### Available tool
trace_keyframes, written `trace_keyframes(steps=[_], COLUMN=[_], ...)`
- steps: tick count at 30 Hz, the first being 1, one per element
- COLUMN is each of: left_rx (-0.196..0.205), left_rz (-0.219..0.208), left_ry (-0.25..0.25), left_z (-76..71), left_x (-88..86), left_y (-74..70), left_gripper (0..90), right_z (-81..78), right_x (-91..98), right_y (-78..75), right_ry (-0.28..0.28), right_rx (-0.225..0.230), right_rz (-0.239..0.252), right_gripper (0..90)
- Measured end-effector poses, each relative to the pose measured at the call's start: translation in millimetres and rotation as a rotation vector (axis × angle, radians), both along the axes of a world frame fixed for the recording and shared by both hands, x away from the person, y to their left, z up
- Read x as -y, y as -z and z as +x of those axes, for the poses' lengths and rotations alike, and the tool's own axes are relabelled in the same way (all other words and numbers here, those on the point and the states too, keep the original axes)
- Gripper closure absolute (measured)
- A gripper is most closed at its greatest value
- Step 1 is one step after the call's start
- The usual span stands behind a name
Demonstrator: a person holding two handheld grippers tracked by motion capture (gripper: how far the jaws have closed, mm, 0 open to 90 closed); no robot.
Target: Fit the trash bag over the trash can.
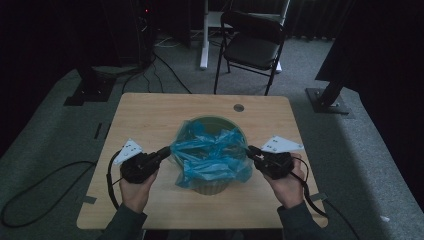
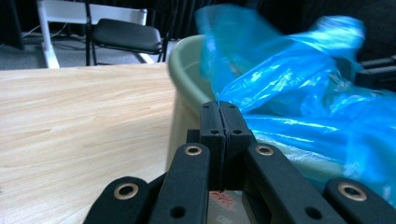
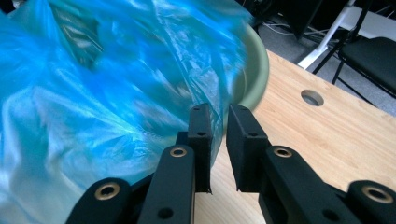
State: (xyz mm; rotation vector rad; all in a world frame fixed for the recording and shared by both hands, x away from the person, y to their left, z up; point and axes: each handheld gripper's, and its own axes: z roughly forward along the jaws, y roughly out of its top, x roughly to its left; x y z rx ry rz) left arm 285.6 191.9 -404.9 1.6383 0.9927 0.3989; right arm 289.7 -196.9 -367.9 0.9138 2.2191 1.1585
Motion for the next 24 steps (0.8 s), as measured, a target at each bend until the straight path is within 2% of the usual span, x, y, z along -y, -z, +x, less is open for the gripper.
trace_keyframes(steps=[3, 7, 10, 12, 14, 16, 20, 22, 24], left_rx=[-0.006, -0.031, -0.043, -0.05, -0.072, -0.087, -0.123, -0.136, -0.143], left_rz=[0.005, 0.016, 0.005, -0.002, -0.019, -0.031, -0.055, -0.066, -0.068], left_ry=[-0.021, -0.043, -0.048, -0.049, -0.052, -0.054, -0.04, -0.037, -0.04], left_z=[7.5, 25.0, 38.2, 43.6, 57.2, 63.9, 79.3, 84.7, 87.2], left_x=[0.1, 2.7, 4.0, 4.4, 6.2, 7.6, 11.1, 12.4, 13.8], left_y=[1.0, 3.6, 4.8, 5.0, 6.7, 8.7, 15.6, 17.8, 19.2], left_gripper=[89.9, 89.9, 89.7, 89.6, 89.6, 89.5, 88.7, 88.6, 88.6], right_z=[4.1, 19.9, 34.7, 37.1, 49.1, 56.1, 71.8, 79.3, 82.2], right_x=[3.8, 4.6, 7.2, 7.7, 7.7, 7.0, 8.3, 8.2, 7.7], right_y=[6.3, 13.8, 17.2, 17.5, 18.1, 19.4, 26.0, 31.9, 34.7], right_ry=[0.02, 0.051, 0.067, 0.068, 0.072, 0.077, 0.062, 0.055, 0.061], right_rx=[-0.012, -0.011, -0.018, -0.022, -0.041, -0.059, -0.127, -0.163, -0.172], right_rz=[-0.007, -0.017, 0.02, 0.025, 0.044, 0.047, 0.08, 0.104, 0.102], right_gripper=[81.0, 81.2, 78.9, 78.9, 79.0, 79.8, 81.1, 82.1, 83.6])
